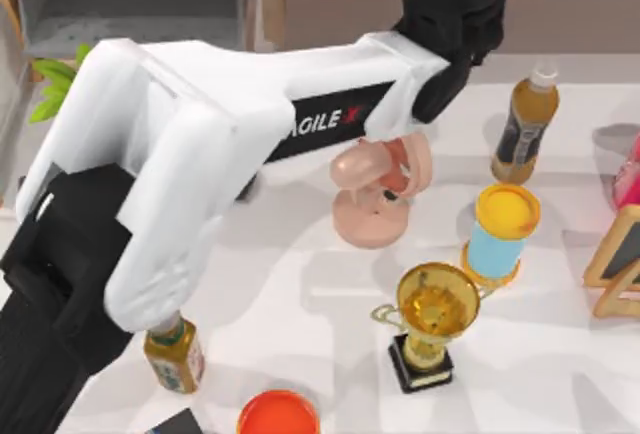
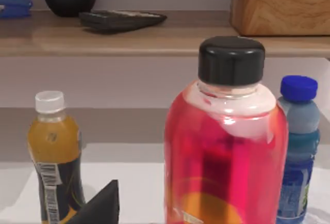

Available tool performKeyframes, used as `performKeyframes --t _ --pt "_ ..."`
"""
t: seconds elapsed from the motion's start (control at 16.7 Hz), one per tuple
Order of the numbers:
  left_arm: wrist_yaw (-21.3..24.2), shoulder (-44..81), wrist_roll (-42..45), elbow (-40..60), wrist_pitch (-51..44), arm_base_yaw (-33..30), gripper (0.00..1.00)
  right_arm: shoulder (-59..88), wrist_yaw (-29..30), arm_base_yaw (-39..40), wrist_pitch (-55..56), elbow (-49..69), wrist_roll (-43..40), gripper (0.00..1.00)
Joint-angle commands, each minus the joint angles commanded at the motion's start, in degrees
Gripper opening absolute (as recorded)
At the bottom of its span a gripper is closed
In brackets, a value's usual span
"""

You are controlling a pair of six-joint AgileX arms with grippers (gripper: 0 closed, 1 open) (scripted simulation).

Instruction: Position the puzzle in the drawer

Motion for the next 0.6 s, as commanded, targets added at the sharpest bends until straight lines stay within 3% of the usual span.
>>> performKeyframes --t 0.6 --pt "2.18 -0.01 1.31 -6.57 -6.24 0.87 0.00 0.00 0.00 0.00 0.00 0.00 0.00 1.00"
